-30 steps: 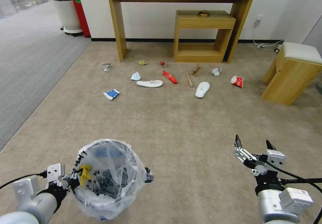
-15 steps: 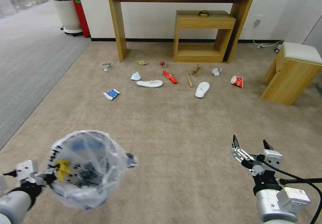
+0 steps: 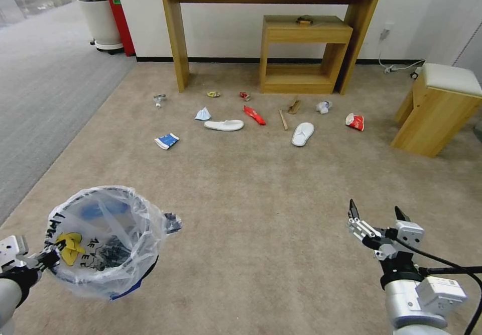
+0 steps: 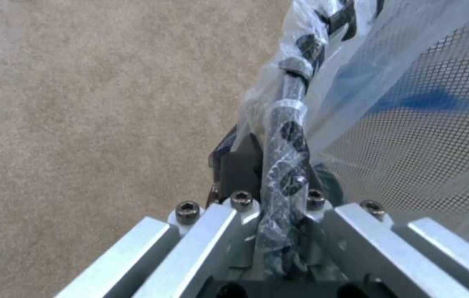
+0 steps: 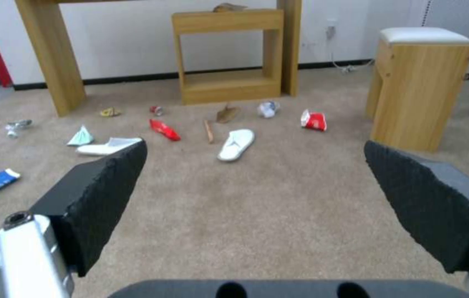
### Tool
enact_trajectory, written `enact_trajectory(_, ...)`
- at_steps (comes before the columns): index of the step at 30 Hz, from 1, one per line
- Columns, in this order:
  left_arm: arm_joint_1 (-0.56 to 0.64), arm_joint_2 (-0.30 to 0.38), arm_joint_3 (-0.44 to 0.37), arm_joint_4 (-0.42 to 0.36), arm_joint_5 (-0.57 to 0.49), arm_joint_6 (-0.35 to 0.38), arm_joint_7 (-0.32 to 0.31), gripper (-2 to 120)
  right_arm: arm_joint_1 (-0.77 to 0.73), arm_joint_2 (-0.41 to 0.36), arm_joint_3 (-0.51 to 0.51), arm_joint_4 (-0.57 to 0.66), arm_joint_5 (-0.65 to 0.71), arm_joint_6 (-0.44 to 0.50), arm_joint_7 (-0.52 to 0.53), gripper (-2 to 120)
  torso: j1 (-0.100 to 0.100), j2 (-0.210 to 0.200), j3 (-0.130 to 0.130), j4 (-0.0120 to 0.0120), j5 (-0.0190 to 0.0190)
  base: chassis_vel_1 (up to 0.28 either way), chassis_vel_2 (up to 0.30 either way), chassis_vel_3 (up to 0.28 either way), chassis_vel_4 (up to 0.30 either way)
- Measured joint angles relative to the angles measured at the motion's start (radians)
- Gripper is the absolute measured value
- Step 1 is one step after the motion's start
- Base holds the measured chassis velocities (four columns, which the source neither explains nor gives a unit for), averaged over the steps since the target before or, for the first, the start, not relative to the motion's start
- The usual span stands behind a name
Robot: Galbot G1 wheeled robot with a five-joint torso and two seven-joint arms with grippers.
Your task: Pick up the trash bin and place the garbage on the floor into it.
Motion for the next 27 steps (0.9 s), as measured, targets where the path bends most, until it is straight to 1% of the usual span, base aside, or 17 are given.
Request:
enact_trajectory(5, 0.003, -0.001, 0.002, 0.006, 0.002, 0.0, 0.004, 0, 0.001, 0.001, -0.001, -0.001, -0.001, -0.002, 0.0, 100, 0.0, 0.0, 0.0, 0.0, 0.0001, 0.0, 0.0, 0.0, 0.0)
enact_trajectory(9, 0.003, -0.001, 0.004, 0.009, 0.005, 0.0, 0.008, 0, 0.002, 0.001, -0.001, -0.001, -0.002, -0.004, 0.0, 100, 0.0, 0.0, 0.0, 0.0, 0.0, -0.028, 0.125, 0.031, -0.098)
enact_trajectory(11, 0.003, -0.001, 0.005, 0.009, 0.005, 0.0, 0.008, 0, 0.002, 0.002, -0.001, -0.001, -0.003, -0.004, -0.001, 100, 0.0, 0.0, 0.0, 0.0, 0.0001, -0.062, 0.275, 0.076, -0.207)
enact_trajectory(15, 0.002, -0.001, 0.009, 0.014, 0.008, 0.0, 0.011, 0, 0.002, 0.002, -0.001, -0.001, -0.007, -0.005, -0.003, 100, 0.0, 0.0, 0.0, 0.0, 0.0004, -0.077, 0.325, 0.077, -0.322)
enact_trajectory(23, -0.016, -0.003, 0.024, 0.045, 0.02, 0.0, 0.013, 0, 0.003, 0.001, -0.001, -0.005, -0.01, -0.004, -0.004, 100, 0.0, 0.0, 0.0, -0.0001, 0.0001, -0.063, 0.441, 0.067, -0.464)
enact_trajectory(27, -0.051, 0.0, 0.044, 0.068, 0.024, 0.0, -0.001, 0, 0.009, 0.0, -0.003, -0.016, -0.01, -0.003, -0.004, 100, 0.0, 0.0, 0.0, -0.0001, 0.0, -0.035, 0.474, 0.042, -0.475)
